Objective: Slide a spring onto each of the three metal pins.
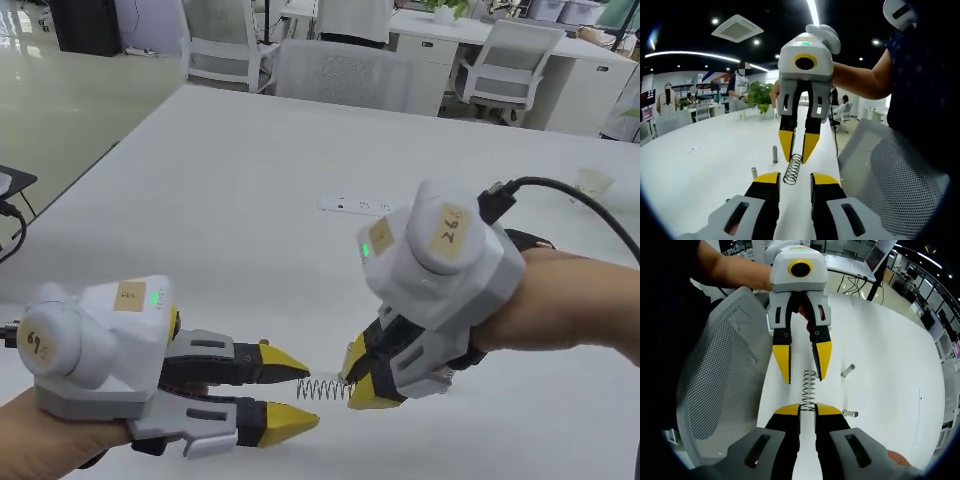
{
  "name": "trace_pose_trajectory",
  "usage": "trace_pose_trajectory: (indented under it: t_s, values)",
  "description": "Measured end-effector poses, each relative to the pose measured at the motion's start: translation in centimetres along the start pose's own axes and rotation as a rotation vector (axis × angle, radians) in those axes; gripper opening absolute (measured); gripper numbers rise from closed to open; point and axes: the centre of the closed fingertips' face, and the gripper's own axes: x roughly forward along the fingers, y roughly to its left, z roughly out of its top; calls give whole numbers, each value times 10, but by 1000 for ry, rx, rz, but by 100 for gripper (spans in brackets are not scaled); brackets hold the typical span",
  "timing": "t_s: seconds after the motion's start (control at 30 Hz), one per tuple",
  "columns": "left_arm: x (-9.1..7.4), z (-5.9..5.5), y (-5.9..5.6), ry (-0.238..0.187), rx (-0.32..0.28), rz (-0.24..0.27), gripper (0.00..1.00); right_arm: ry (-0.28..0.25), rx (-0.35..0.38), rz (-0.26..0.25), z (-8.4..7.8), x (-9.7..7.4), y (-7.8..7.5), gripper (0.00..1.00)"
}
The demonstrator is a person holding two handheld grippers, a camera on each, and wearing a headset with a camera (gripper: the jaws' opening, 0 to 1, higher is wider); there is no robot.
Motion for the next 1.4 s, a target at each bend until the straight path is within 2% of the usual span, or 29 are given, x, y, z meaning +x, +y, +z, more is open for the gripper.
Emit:
trace_pose_trajectory:
  t_s: [0.6, 1.1, 1.4]
  values:
    - [0, -1, 1, 9, 33, -2, 3, -4, -32, 13, 1, 0, 3, 8]
    - [4, -2, 1, 19, 44, -13, 2, 5, -29, 8, 0, -3, 2, 8]
    - [6, -7, 2, 41, 56, -14, 2, 3, -15, 5, 6, -9, 2, 8]
